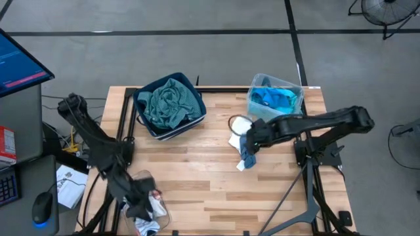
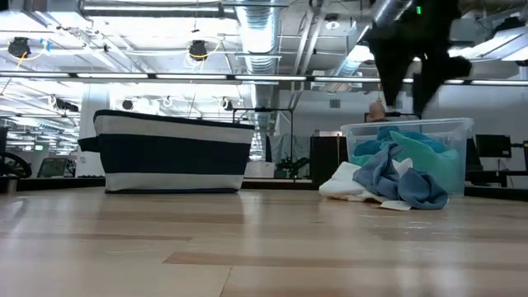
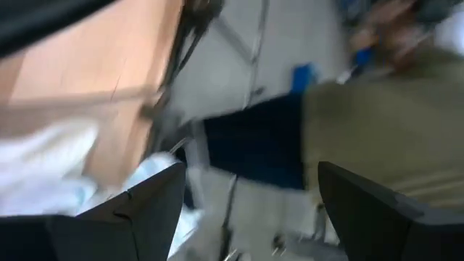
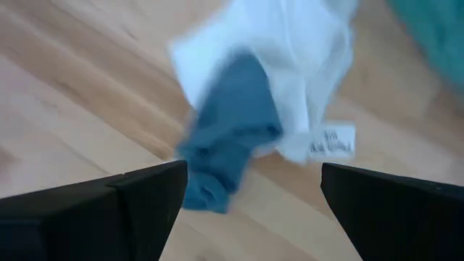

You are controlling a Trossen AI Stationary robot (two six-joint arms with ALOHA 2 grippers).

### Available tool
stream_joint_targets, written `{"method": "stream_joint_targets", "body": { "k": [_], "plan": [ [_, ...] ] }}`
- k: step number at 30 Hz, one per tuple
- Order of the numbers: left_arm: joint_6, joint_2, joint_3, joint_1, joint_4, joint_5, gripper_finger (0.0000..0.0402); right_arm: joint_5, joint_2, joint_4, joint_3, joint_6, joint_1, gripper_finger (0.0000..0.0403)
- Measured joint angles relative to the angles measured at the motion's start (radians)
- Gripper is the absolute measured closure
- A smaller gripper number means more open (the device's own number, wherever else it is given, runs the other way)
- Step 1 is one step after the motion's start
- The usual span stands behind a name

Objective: Pick & Place Cloths
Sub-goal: Put the blue sock into the transparent bin

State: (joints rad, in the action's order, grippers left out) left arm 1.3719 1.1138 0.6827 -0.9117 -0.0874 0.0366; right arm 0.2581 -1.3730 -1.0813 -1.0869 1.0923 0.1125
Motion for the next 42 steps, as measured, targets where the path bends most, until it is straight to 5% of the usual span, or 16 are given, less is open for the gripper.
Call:
{"method": "stream_joint_targets", "body": {
  "k": [13,17,20,22,24,35,42],
  "plan": [
    [-0.193,-0.279,0.0,0.09,0.005,0.333,0.0105,-0.135,-0.317,0.245,0.094,0.043,0.071,0.01],
    [-0.23,-0.304,0.0,0.095,0.004,0.402,0.0105,-0.177,-0.393,0.251,0.094,0.053,0.074,0.0158],
    [-0.242,-0.305,0.0,0.095,0.001,0.413,0.0105,-0.207,-0.401,0.266,0.091,0.044,0.083,0.0253],
    [-0.251,-0.303,0.0,0.095,0.002,0.423,0.0105,-0.214,-0.391,0.265,0.088,0.022,0.091,0.0339],
    [-0.272,-0.297,0.0,0.095,0.002,0.456,0.0105,-0.214,-0.355,0.264,0.08,0.001,0.096,0.038],
    [-0.512,-0.273,0.0,0.103,0.069,0.748,0.0105,-0.085,-0.05,0.319,-0.127,-0.099,0.183,0.0393],
    [-0.879,-0.229,0.001,0.217,0.384,0.783,0.0105,-0.007,0.018,0.459,-0.199,-0.212,0.225,0.0397]
  ]
}}
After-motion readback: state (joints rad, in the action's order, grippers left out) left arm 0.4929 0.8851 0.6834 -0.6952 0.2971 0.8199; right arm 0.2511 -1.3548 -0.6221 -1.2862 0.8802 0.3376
